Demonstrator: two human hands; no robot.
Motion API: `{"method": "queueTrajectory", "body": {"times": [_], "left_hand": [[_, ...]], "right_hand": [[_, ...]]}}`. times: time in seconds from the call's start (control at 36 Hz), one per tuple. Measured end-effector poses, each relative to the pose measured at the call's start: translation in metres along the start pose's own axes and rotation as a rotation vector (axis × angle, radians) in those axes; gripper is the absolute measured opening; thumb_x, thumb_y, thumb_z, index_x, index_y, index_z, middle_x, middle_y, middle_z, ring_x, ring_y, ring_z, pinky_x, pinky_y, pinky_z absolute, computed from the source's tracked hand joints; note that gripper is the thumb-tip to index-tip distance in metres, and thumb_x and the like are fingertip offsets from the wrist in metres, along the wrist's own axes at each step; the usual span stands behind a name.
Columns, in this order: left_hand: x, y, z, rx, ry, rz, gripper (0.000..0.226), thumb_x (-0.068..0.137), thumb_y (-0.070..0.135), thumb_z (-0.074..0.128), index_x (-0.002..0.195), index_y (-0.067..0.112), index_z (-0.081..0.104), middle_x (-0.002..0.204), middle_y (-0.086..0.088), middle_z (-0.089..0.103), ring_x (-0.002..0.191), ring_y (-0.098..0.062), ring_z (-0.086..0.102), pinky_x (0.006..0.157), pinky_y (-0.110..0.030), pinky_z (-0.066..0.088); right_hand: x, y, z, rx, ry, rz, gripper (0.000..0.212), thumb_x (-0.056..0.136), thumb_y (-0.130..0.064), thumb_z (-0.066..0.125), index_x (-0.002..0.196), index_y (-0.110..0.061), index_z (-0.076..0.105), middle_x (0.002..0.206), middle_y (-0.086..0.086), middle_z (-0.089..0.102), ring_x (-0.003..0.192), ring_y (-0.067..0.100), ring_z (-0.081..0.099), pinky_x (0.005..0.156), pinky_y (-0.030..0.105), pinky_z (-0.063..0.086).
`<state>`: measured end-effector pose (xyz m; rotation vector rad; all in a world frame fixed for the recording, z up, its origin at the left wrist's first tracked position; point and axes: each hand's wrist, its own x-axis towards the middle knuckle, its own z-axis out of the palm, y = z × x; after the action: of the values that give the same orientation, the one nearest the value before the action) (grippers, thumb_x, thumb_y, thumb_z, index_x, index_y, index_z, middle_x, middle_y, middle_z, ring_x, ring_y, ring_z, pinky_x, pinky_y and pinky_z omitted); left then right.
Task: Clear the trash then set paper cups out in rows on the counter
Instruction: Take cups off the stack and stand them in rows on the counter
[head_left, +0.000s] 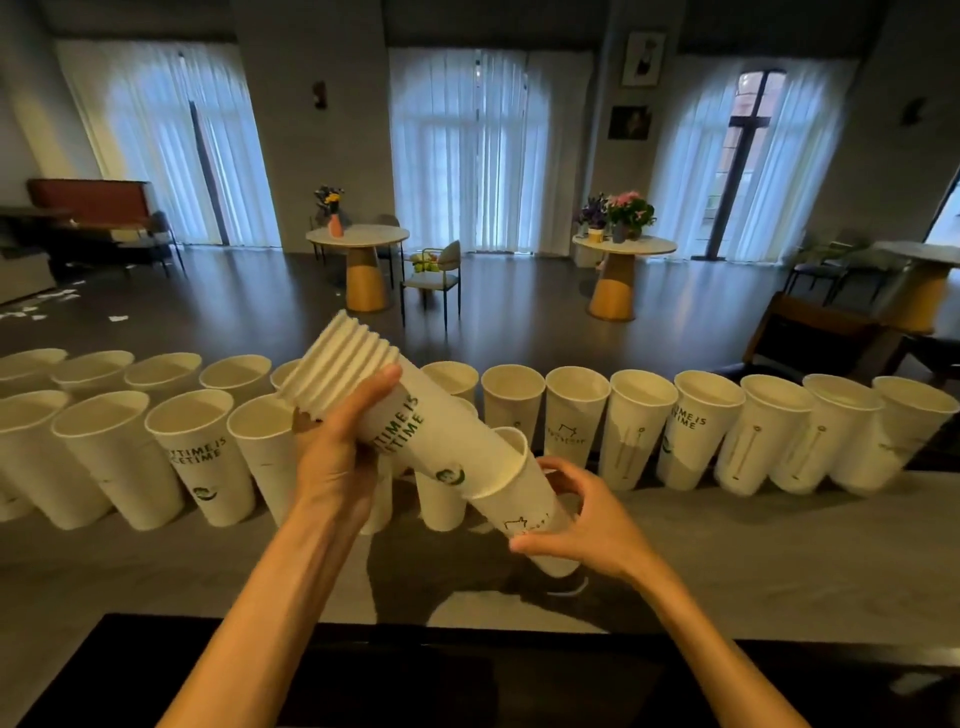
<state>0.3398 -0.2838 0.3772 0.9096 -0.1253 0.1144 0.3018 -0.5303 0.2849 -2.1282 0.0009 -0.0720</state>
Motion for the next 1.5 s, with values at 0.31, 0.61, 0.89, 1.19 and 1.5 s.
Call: {"method": "queueTrajectory", "body": {"times": [0.31, 0.61, 0.89, 1.19, 1.5], "left_hand": [[0.005, 0.058, -0.035, -0.352, 0.066, 0.022, 0.101, 0.046, 0.038, 0.097, 0.136, 0.018, 0.057, 0.122, -0.005, 0.071, 0.118, -0.024, 0.068, 0.098, -0.047, 0.056], [-0.016, 0.005, 0.006, -0.243, -0.012, -0.284, 0.109, 0.018, 0.038, 0.103, 0.120, 0.012, 0.071, 0.107, -0.011, 0.077, 0.091, -0.023, 0.076, 0.070, -0.040, 0.063], [-0.045, -0.063, 0.058, -0.100, -0.173, -0.404, 0.069, 0.049, 0.021, 0.085, 0.115, 0.016, 0.067, 0.094, -0.009, 0.079, 0.082, -0.019, 0.077, 0.064, -0.034, 0.062], [-0.043, -0.078, 0.080, 0.226, -0.296, -0.146, 0.093, 0.046, 0.032, 0.089, 0.133, 0.020, 0.057, 0.117, -0.012, 0.072, 0.106, -0.026, 0.071, 0.076, -0.032, 0.059], [-0.024, -0.028, 0.066, -0.089, 0.040, -0.043, 0.077, 0.059, 0.020, 0.087, 0.131, 0.019, 0.061, 0.116, -0.004, 0.074, 0.112, -0.021, 0.068, 0.077, -0.035, 0.061]], "right_hand": [[0.040, 0.008, 0.034, 0.105, 0.172, 0.111, 0.094, 0.059, -0.041, 0.093, 0.139, -0.033, 0.044, 0.140, -0.005, 0.056, 0.129, 0.018, 0.053, 0.104, 0.045, 0.048], [0.045, 0.015, 0.017, -0.055, 0.012, 0.151, 0.058, 0.082, -0.029, 0.076, 0.133, -0.027, 0.049, 0.122, -0.008, 0.061, 0.115, 0.015, 0.060, 0.097, 0.033, 0.050], [-0.030, -0.005, -0.064, 0.609, -0.216, 0.277, 0.065, 0.090, -0.066, 0.038, 0.102, -0.015, 0.076, 0.098, 0.011, 0.076, 0.089, 0.025, 0.072, 0.087, 0.039, 0.054], [-0.036, 0.013, -0.082, 0.393, -0.319, 0.055, 0.093, 0.051, -0.068, 0.083, 0.121, -0.011, 0.061, 0.117, 0.015, 0.068, 0.103, 0.028, 0.068, 0.086, 0.041, 0.055], [-0.019, 0.052, -0.079, 0.052, 0.027, 0.034, 0.081, 0.058, -0.032, 0.095, 0.121, -0.050, 0.047, 0.120, -0.024, 0.055, 0.109, -0.004, 0.054, 0.085, 0.016, 0.045]]}}
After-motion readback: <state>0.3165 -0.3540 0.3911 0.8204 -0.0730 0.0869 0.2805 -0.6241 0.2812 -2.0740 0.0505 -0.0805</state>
